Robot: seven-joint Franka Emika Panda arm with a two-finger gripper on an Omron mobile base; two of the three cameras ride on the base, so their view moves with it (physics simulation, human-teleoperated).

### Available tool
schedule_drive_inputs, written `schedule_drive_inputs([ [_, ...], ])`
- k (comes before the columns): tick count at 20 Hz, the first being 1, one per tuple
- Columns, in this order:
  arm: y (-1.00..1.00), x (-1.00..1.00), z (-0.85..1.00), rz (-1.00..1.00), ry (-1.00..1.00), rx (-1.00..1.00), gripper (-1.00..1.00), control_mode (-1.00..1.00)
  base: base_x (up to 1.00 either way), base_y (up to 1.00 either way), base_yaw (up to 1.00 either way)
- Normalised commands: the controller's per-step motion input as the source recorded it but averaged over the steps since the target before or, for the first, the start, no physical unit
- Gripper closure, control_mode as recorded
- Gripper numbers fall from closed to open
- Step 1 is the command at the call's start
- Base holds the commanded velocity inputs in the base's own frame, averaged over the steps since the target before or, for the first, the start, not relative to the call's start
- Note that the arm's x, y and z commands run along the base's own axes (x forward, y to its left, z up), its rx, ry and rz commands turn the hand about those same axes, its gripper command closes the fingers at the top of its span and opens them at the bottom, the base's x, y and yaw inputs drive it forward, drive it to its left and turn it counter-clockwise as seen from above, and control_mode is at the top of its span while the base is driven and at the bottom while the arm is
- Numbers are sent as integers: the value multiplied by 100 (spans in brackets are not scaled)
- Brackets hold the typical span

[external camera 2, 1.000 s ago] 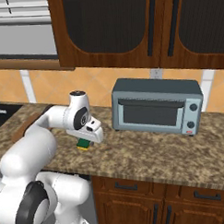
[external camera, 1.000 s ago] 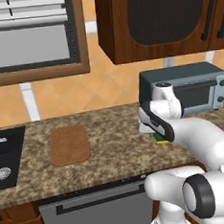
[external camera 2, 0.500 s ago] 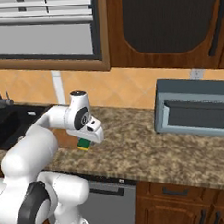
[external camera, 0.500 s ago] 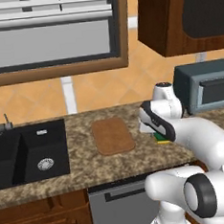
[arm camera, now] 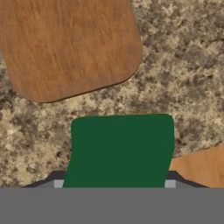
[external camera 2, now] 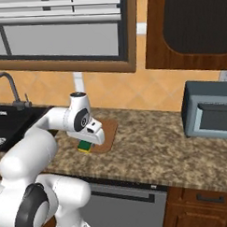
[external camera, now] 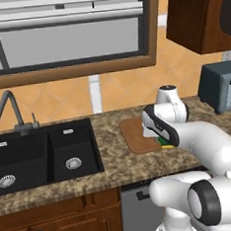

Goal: Pick up the sponge from the counter and clean the cutting board by briefly scrubbing or pressing down on the cutting board. Once finished, release the sponge.

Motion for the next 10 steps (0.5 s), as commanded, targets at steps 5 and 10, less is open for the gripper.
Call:
schedule_drive_inputs([
  [5,0,0,0,0,0,0,100,100,6,21,0],
  [10,0,0,0,0,0,0,100,100,2,47,0],
])
